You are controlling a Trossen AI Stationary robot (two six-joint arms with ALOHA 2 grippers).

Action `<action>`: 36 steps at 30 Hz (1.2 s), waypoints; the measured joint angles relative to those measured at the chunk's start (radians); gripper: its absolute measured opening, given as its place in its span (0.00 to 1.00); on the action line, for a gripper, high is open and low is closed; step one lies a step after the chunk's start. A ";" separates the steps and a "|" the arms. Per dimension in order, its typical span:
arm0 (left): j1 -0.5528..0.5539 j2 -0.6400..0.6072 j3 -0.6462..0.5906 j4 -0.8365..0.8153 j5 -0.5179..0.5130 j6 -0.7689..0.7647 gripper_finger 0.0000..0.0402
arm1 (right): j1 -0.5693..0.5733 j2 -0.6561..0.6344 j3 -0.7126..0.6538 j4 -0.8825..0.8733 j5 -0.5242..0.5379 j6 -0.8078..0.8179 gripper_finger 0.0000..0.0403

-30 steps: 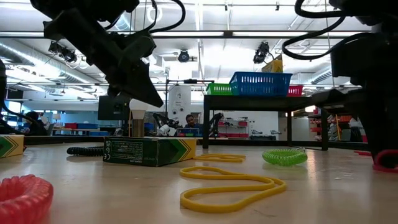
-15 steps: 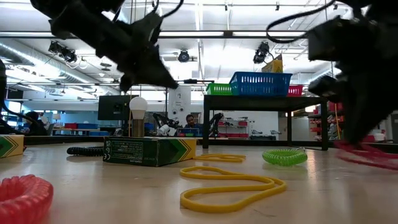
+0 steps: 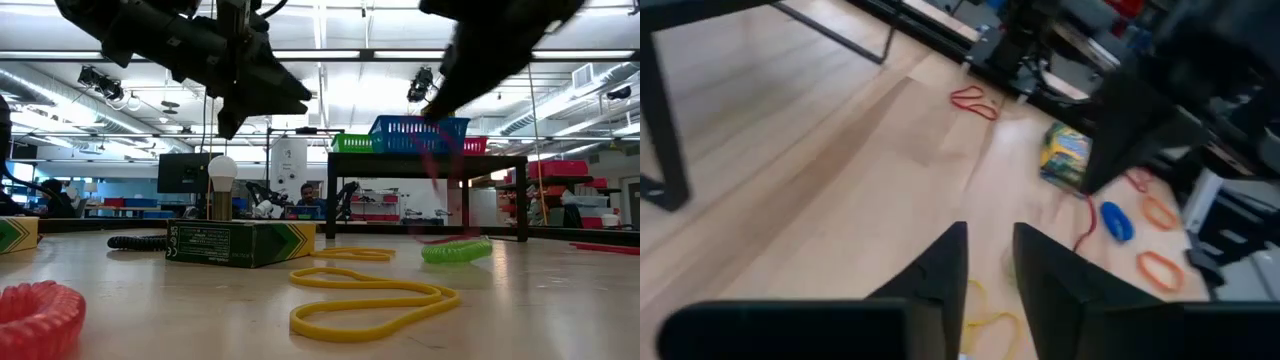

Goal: Pick & Place Office Desk Supplies
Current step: Put the red rubber band into the green bin

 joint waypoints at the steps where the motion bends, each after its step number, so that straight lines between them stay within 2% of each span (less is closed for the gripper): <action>1: 0.000 0.000 0.000 0.009 0.006 0.000 0.26 | -0.012 0.000 0.010 -0.001 0.017 -0.012 0.00; 5: 0.001 0.000 0.000 0.052 0.015 -0.001 0.33 | -0.062 0.000 0.049 -0.001 0.062 -0.071 0.00; 12: 0.000 0.000 0.020 0.067 0.054 0.009 0.42 | -0.154 0.000 0.090 0.046 0.074 -0.149 0.00; 14: 0.000 0.003 0.037 0.070 0.049 0.048 0.43 | -0.170 0.000 0.102 0.072 0.075 -0.161 0.00; 18: 0.003 0.035 0.077 0.066 -0.024 0.103 0.44 | -0.187 -0.001 0.124 0.123 0.074 -0.181 0.00; 22: 0.006 0.084 0.121 0.065 -0.029 0.109 0.43 | -0.193 -0.001 0.145 0.141 0.072 -0.180 0.00; 25: 0.006 0.107 0.143 0.065 -0.030 0.107 0.39 | -0.193 -0.001 0.150 0.139 0.073 -0.174 0.00; 27: 0.005 0.110 0.150 0.064 -0.040 0.106 0.33 | -0.192 -0.001 0.153 0.143 0.072 -0.171 0.00; 33: 0.005 0.081 0.152 0.028 -0.046 0.095 0.04 | -0.184 -0.001 0.153 0.149 0.075 -0.144 0.00; 36: 0.006 0.053 0.152 -0.039 -0.048 0.071 0.02 | -0.179 -0.001 0.153 0.166 0.083 -0.132 0.03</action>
